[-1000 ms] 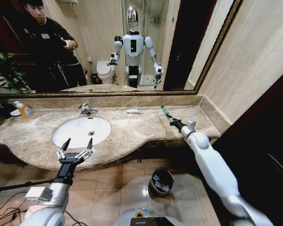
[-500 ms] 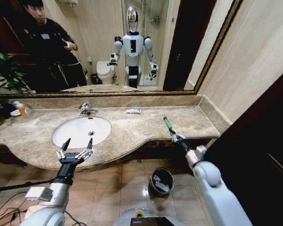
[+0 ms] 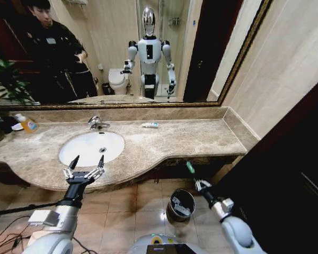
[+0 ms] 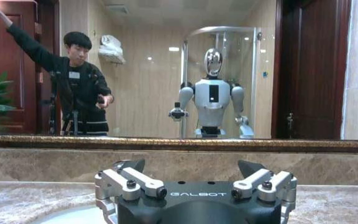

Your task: Pick up the trash from the sink and place it in the trash bin.

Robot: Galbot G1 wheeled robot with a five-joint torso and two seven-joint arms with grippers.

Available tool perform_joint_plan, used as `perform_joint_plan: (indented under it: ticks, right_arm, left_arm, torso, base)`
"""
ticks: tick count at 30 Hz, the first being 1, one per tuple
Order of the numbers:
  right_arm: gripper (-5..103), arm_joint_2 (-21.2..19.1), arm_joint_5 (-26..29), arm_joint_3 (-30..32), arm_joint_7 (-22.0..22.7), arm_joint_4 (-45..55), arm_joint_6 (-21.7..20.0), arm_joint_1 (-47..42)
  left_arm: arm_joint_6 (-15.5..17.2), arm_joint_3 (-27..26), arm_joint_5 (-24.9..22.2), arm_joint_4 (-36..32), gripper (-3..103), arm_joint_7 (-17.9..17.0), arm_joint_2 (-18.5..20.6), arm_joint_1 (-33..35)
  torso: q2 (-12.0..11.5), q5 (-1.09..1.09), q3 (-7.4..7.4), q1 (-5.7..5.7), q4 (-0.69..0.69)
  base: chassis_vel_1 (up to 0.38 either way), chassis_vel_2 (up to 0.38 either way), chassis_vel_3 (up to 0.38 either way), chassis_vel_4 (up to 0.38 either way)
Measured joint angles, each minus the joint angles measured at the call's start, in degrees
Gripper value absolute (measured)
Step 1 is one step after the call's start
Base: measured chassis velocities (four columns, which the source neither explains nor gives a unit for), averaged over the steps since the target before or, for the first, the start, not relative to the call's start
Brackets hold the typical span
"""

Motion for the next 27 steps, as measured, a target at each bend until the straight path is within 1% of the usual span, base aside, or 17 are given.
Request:
perform_joint_plan:
  ticks: [1, 3, 4, 6, 7, 9, 11, 12, 15, 20, 25, 26, 27]
  right_arm:
    - [0, 0.00, 0.00, 0.00, 0.00, 0.00, 0.00, 0.00]
    - [0, 1.25, -2.43, -0.86, -0.08, -5.91, 0.84, 2.14]
    - [0, 1.25, -2.43, -0.86, -0.08, -5.91, 0.84, 2.14]
    - [0, 1.89, -3.87, -1.33, 0.18, -12.13, 0.90, 4.95]
    - [0, 1.97, -4.58, -1.38, 0.74, -14.82, 0.71, 6.13]
    - [0, 1.98, -5.18, -1.44, 1.14, -16.66, 0.68, 6.91]
    - [0, 1.84, -6.69, -1.87, 1.71, -22.51, 0.72, 9.16]
    - [0, 1.84, -6.69, -1.87, 1.71, -22.51, 0.72, 9.16]
    - [0, 2.53, -8.24, -2.34, 1.88, -28.69, 1.51, 11.63]
    - [0, 3.82, -9.29, -2.44, 1.93, -31.40, 1.87, 13.12]
    - [0, 4.86, -9.65, -2.61, 1.87, -32.42, 1.03, 14.62]
    - [-3, 4.97, -9.71, -2.64, 2.03, -32.48, 0.66, 14.78]
    - [-3, 4.97, -9.71, -2.64, 2.03, -32.48, 0.66, 14.78]
  left_arm:
    - [0.00, 0.00, 0.00, 0.00, 100, 0.00, 0.00, 0.00]
    - [0.00, 0.00, 0.00, 0.00, 100, 0.00, 0.00, 0.00]
    - [0.00, 0.00, 0.00, 0.00, 100, 0.00, 0.00, 0.00]
    - [0.00, 0.00, 0.00, 0.00, 100, 0.00, 0.00, 0.00]
    - [0.00, 0.00, 0.00, 0.00, 100, 0.00, 0.00, 0.00]
    - [0.00, 0.00, 0.00, 0.00, 100, 0.00, 0.00, 0.00]
    - [0.00, 0.00, 0.00, 0.00, 100, 0.00, 0.00, 0.00]
    - [0.00, 0.00, 0.00, 0.00, 100, 0.00, 0.00, 0.00]
    - [0.00, 0.00, 0.00, 0.00, 100, 0.00, 0.00, 0.00]
    - [0.00, 0.00, 0.00, 0.00, 100, 0.00, 0.00, 0.00]
    - [0.00, 0.00, 0.00, 0.00, 100, 0.00, 0.00, 0.00]
    - [0.00, 0.00, 0.00, 0.00, 100, 0.00, 0.00, 0.00]
    - [0.00, 0.00, 0.00, 0.00, 100, 0.00, 0.00, 0.00]
  torso:
    - [0.00, 0.00, 0.00, 0.00, 0.00]
    - [0.00, 0.02, 0.00, 0.00, 0.00]
    - [0.00, 0.02, 0.00, 0.00, 0.00]
    - [0.00, 0.01, 0.00, 0.01, 0.01]
    - [0.00, 0.01, 0.00, 0.01, 0.02]
    - [0.00, 0.01, 0.01, 0.01, 0.01]
    - [0.00, 0.01, 0.01, 0.01, 0.01]
    - [0.00, 0.01, 0.01, 0.01, 0.01]
    - [0.00, 0.01, 0.01, 0.01, 0.01]
    - [0.00, 0.01, 0.01, 0.01, 0.01]
    - [0.00, 0.00, 0.01, 0.01, 0.01]
    - [0.00, 0.01, 0.01, 0.01, 0.01]
    - [0.00, 0.01, 0.01, 0.01, 0.01]
  base:
    - [0.000, 0.000, 0.000, 0.000]
    - [0.000, 0.000, 0.000, 0.000]
    - [0.000, 0.000, 0.000, 0.000]
    - [0.000, 0.000, 0.000, 0.000]
    - [0.000, 0.000, 0.000, 0.000]
    - [0.000, 0.000, 0.000, 0.000]
    - [0.000, 0.000, 0.000, 0.000]
    - [0.000, 0.000, 0.000, 0.000]
    - [0.000, 0.000, 0.000, 0.000]
    - [0.000, 0.000, 0.000, 0.000]
    - [0.000, 0.000, 0.000, 0.000]
    - [0.000, 0.000, 0.000, 0.000]
    - [0.000, 0.000, 0.000, 0.000]
